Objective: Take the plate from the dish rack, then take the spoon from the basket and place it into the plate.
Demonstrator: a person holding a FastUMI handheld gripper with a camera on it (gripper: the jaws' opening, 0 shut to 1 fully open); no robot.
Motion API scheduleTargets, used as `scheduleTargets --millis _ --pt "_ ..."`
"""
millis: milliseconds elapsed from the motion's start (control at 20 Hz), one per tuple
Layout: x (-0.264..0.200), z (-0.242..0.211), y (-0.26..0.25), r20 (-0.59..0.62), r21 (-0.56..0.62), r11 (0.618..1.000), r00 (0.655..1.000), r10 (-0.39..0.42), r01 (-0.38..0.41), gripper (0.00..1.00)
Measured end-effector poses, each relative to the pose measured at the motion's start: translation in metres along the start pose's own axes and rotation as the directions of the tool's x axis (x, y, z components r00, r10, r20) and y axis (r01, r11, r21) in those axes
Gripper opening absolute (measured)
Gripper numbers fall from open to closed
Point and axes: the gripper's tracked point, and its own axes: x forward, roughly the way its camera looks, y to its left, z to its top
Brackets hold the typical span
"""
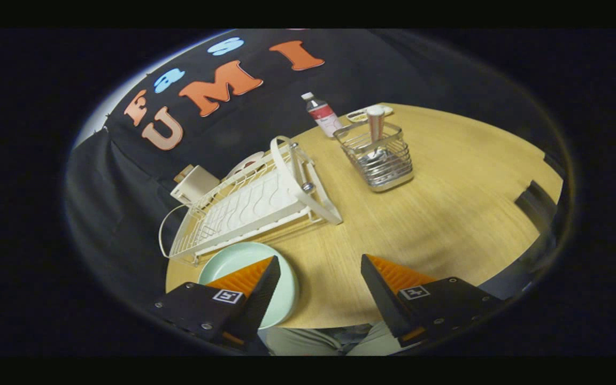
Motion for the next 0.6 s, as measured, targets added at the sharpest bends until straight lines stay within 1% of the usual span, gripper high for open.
scheduleTargets --millis 100,300,450,600 --pt "-0.007 0.02 -0.019 0.064 -0.042 0.998 0.997 -0.049 0.052 0.98" --pt "-0.023 0.06 -0.04 0.192 -0.104 0.988 0.977 -0.091 0.113 0.99" --pt "-0.032 0.089 -0.055 0.295 -0.169 0.968 0.947 -0.128 0.184 0.99" --pt "-0.037 0.112 -0.056 0.363 -0.212 0.954 0.924 -0.123 0.211 0.99"
